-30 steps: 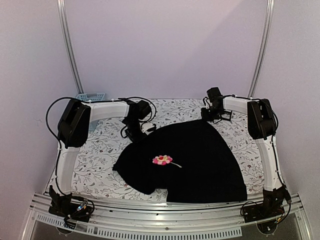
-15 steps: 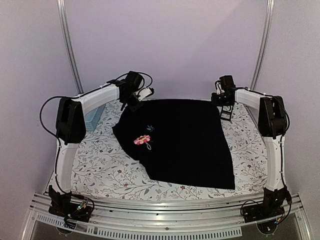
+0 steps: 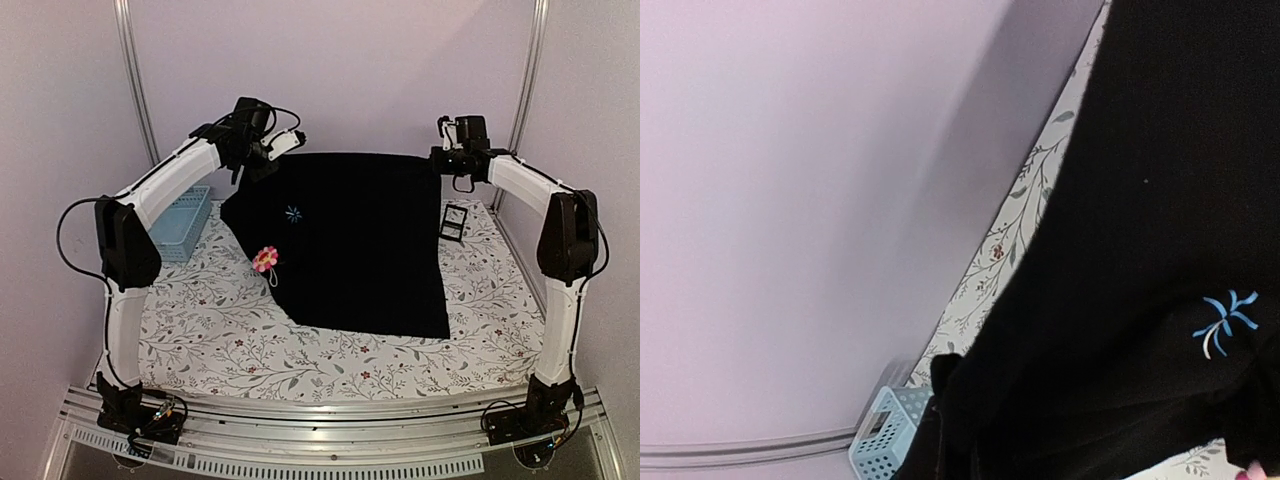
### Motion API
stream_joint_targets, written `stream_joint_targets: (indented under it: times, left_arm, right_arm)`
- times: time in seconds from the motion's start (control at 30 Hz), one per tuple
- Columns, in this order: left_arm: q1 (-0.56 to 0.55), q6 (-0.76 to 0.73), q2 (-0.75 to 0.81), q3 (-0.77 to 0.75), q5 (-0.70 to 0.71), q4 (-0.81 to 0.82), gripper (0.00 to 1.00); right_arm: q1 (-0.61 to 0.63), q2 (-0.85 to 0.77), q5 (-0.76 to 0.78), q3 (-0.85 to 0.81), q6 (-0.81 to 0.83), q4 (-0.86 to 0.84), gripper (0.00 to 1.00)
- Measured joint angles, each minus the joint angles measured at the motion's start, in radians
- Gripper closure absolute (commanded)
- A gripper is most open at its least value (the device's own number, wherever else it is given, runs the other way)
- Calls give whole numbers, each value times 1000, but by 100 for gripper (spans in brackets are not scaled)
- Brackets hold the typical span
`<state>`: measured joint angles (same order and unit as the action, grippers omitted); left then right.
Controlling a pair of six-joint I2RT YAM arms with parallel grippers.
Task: Pin the brooch onto the clothing
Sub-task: Flatten out the clothing with brooches at the center of the board.
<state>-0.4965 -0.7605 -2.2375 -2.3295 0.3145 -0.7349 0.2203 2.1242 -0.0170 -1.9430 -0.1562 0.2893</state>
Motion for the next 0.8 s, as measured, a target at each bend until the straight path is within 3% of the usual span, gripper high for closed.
stream_joint_targets:
  times: [0.23,0.4,0.5,0.67,0.8]
  left_arm:
    - [-5,21,274,119,-87,-154,98]
    - [-5,44,469,395,-192,-212,76]
    - [-5,40,468,507,-232,-241,56]
    - [-4,56,368,544,-259,-246,32]
    - [6,55,336,526,-265,-245,23]
  right_arm:
    - [132,-325,-89,139,61,-72,100]
    - [237,-492,-138,295,61,-113,100]
    - [242,-512,-155,343,48,-116,100]
    - [240,-512,-166,368,25,-109,100]
    - [240,-512,-167,368,20,-113,100]
